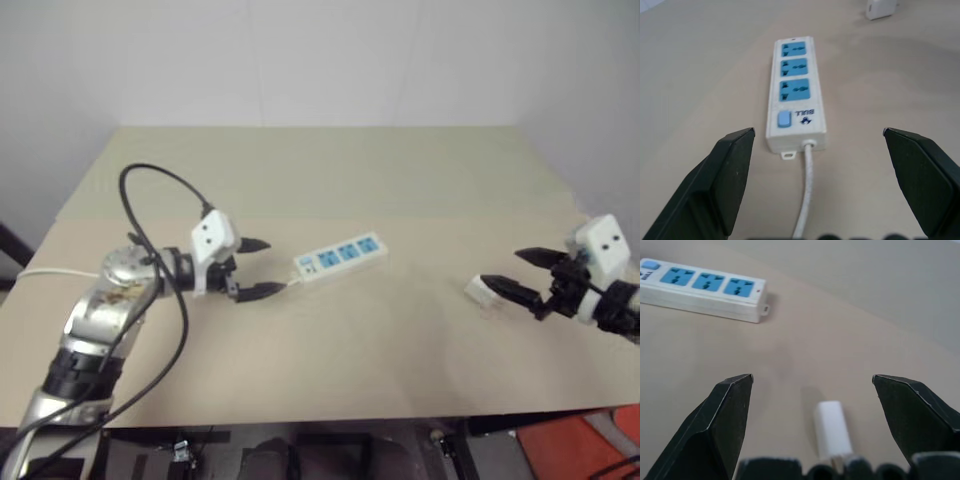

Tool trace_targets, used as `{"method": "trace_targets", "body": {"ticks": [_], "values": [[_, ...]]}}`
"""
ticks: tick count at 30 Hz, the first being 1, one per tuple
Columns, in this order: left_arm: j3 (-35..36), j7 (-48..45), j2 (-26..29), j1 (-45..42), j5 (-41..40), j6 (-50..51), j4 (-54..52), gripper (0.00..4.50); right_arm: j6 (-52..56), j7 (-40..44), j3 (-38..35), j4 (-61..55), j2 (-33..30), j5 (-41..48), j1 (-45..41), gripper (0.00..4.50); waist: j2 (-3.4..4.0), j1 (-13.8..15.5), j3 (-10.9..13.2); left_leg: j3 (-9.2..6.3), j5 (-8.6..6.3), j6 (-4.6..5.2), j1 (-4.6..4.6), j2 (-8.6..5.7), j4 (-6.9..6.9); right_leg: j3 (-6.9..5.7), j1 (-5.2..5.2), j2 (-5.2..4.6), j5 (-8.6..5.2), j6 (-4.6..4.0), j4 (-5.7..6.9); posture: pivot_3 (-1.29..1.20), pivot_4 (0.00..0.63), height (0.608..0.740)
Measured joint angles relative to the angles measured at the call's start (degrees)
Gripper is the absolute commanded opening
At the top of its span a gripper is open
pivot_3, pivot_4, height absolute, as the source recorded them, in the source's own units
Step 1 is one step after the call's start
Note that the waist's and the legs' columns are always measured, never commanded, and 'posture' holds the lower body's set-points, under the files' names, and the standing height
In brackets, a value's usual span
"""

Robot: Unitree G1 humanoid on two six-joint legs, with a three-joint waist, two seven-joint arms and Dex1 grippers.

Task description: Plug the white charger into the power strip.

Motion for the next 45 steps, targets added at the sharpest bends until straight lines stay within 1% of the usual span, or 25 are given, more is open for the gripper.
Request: {"method": "trace_targets", "body": {"ticks": [5,9,16,20,28,33,40,45], "values": [[-3.0,0.2,-4.1,-2.3,2.6,-3.1,5.8,4.47,0.0,0.5,3.3,-2.1,0.6,0.9,-1.4,4.5,-0.01,0.1,0.0,-0.01,0.0,0.01,-0.03,-0.02,0.01,-0.02,0.0,0.0,0.0,0.0,-0.01,0.0,0.15,0.74],[-3.7,0.6,-5.6,-4.3,5.0,-6.1,11.2,4.47,-0.4,1.3,4.4,-2.2,0.7,1.0,-1.5,4.5,-0.01,0.0,0.0,0.0,0.0,0.01,-0.03,-0.01,0.01,-0.02,-0.02,0.0,0.0,0.0,0.0,0.0,0.15,0.74],[-3.7,0.8,-7.5,-6.2,6.8,-8.8,15.3,4.47,-0.5,1.3,4.5,-3.0,0.8,1.0,-1.5,4.5,-0.01,0.0,0.0,0.0,-0.01,0.01,-0.02,-0.01,0.01,-0.02,-0.01,0.0,0.01,0.0,0.01,0.0,0.15,0.74],[-3.7,0.5,-9.7,-6.9,7.0,-10.2,18.7,4.47,-0.5,1.2,4.5,-3.3,1.4,1.0,-1.5,4.5,-0.02,0.0,0.0,0.0,-0.01,0.01,-0.04,-0.01,0.01,-0.02,-0.02,0.0,0.01,0.0,0.0,0.0,0.15,0.74],[-5.1,1.4,-16.8,-10.0,9.1,-15.3,26.1,4.47,-0.5,0.5,4.5,-4.2,2.2,1.1,-1.5,4.5,-0.03,0.0,0.0,-0.01,-0.01,0.03,-0.05,-0.02,0.04,-0.04,-0.02,0.0,0.01,0.0,0.01,0.0,0.15,0.74],[-6.6,3.7,-18.5,-11.5,13.7,-22.4,32.9,4.47,-0.5,0.0,4.4,-4.3,2.6,1.1,-1.5,4.5,-0.04,-0.1,0.0,-0.01,-0.02,0.05,-0.04,-0.02,0.04,-0.03,-0.01,0.0,0.02,0.0,0.01,0.0,0.15,0.74],[-6.4,5.8,-21.6,-12.4,14.5,-26.7,40.8,4.47,-0.5,-0.4,4.3,-5.2,2.8,1.2,-1.5,4.5,-0.05,0.1,0.0,-0.01,-0.04,0.07,-0.07,-0.02,0.04,-0.04,-0.02,-0.01,0.02,0.0,0.0,0.0,0.15,0.74],[-4.9,6.9,-23.8,-13.1,14.3,-29.9,44.6,4.47,-0.5,-1.0,3.8,-5.6,3.1,2.4,-1.4,4.5,-0.05,0.0,0.0,-0.01,-0.04,0.08,-0.06,0.0,0.05,-0.04,-0.01,-0.01,0.02,0.0,0.01,0.0,0.15,0.74]]}}
